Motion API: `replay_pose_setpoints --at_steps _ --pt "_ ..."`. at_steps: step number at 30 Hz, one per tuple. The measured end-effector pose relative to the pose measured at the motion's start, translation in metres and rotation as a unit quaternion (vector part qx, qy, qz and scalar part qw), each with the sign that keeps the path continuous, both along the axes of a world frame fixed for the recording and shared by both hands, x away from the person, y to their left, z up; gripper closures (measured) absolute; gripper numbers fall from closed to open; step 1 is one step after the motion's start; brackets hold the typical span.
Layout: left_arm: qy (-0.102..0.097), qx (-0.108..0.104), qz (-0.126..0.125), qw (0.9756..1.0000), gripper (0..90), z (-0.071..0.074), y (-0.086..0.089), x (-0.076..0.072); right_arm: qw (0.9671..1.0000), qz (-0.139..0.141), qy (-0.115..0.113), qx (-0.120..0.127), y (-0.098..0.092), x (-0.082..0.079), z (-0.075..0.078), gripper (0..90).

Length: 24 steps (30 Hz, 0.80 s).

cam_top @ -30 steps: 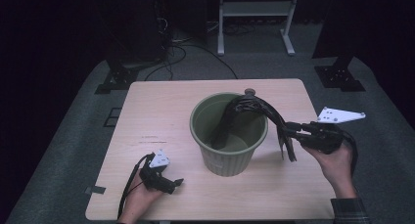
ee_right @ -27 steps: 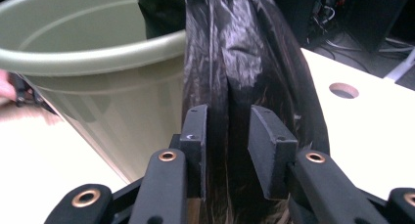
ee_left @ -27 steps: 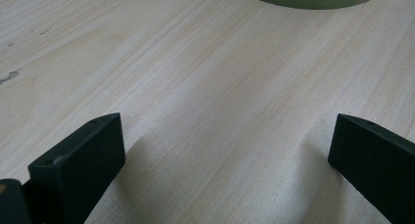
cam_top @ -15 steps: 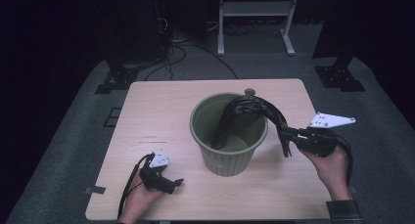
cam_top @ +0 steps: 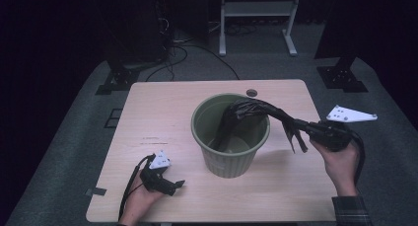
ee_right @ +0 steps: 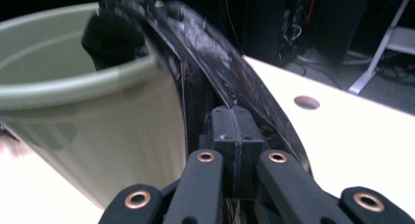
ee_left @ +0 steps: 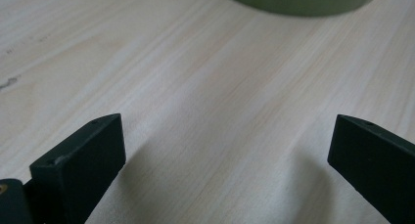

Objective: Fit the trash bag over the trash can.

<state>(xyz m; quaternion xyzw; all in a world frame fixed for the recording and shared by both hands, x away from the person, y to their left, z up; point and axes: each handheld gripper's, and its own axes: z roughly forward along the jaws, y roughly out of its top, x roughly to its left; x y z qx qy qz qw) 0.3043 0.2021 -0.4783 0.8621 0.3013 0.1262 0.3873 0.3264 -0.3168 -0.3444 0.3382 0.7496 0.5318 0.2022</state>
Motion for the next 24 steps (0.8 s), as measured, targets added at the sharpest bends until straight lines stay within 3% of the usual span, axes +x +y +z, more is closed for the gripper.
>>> replay_pose_setpoints --at_steps 4,8,11,14,19,20,21,22,24 --pt "-0.003 -0.032 0.000 0.9995 0.0 0.012 0.007 0.000 0.9997 0.009 -0.021 0.010 0.004 0.003 0.019 90.0" --pt "-0.007 -0.065 -0.006 0.9978 0.0 0.027 0.012 -0.001 0.9993 0.019 -0.029 0.014 0.010 0.006 0.029 90.0" --pt "-0.011 -0.076 -0.019 0.9968 0.0 0.039 0.016 -0.002 0.9986 0.035 -0.037 0.018 0.020 0.009 0.039 90.0" --pt "-0.014 -0.103 -0.032 0.9941 0.0 0.053 0.018 -0.003 0.9981 0.042 -0.040 0.018 0.025 0.010 0.043 90.0" --pt "-0.033 -0.122 -0.058 0.9902 0.0 0.082 0.014 -0.005 0.9967 0.065 -0.042 0.022 0.038 0.014 0.050 90.0" --pt "-0.036 -0.128 -0.062 0.9891 0.0 0.088 0.013 -0.005 0.9964 0.069 -0.044 0.022 0.041 0.015 0.051 90.0" --pt "-0.044 -0.140 -0.073 0.9864 0.0 0.100 0.011 -0.005 0.9961 0.074 -0.043 0.019 0.047 0.016 0.052 90.0" --pt "-0.044 -0.140 -0.073 0.9864 1.3 0.100 0.011 -0.005 0.9961 0.074 -0.043 0.019 0.047 0.016 0.052 90.0" --pt "-0.055 -0.156 -0.087 0.9824 3.1 0.111 0.009 -0.003 0.9956 0.081 -0.044 0.016 0.053 0.018 0.054 90.0"
